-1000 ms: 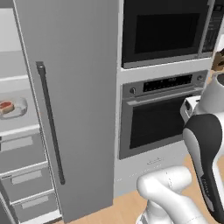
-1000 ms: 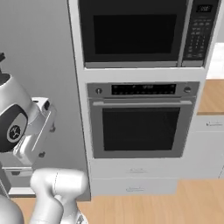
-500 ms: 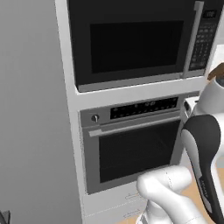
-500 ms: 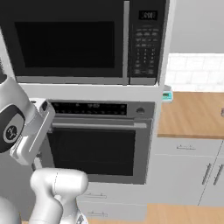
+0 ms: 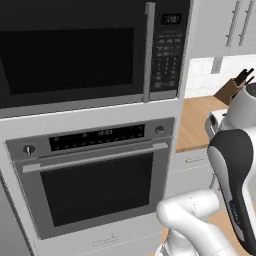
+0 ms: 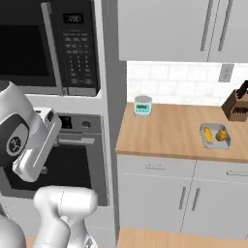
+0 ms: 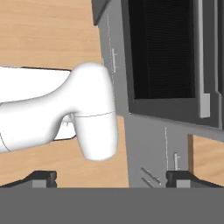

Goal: Take the meat container that has the steak and place it on the second highest rack of the freezer. Then take the vegetable container that has the squash and corn and place it on the highest rack of the freezer.

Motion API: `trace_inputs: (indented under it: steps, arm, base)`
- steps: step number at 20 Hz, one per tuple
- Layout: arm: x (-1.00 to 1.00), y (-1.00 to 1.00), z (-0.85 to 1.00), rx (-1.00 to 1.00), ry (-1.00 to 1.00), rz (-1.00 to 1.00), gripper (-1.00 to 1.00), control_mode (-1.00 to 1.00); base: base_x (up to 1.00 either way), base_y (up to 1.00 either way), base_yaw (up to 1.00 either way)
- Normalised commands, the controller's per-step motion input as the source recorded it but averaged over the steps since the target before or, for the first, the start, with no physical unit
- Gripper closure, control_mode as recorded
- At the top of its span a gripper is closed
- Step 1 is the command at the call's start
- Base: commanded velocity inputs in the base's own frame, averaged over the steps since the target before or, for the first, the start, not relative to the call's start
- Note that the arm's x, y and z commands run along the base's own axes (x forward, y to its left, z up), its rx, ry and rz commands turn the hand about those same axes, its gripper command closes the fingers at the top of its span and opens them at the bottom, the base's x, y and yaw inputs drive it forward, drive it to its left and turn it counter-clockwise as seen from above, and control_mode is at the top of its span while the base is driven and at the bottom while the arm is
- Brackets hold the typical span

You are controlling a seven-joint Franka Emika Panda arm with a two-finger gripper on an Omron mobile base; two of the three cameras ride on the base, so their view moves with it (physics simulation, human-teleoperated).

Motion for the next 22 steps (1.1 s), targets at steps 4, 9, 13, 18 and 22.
trace_inputs:
  steps: [4, 9, 13, 18, 22]
  arm:
    - [0.00, 0.00, 0.00, 0.00, 0.00, 0.00, -1.00, 1.00]
    - [0.00, 0.00, 0.00, 0.00, 0.00, 0.00, -1.00, 1.00]
    - [0.00, 0.00, 0.00, 0.00, 0.00, 0.00, -1.00, 1.00]
    - [0.00, 0.00, 0.00, 0.00, 0.00, 0.00, -1.00, 1.00]
    - [0.00, 0.00, 0.00, 0.00, 0.00, 0.00, -1.00, 1.00]
  base:
    - [0.05, -1.00, 0.00]
    - [0.40, -1.00, 0.01]
    - [0.56, -0.82, 0.03]
    - [0.59, -0.57, 0.02]
    - [0.54, -0.13, 0.02]
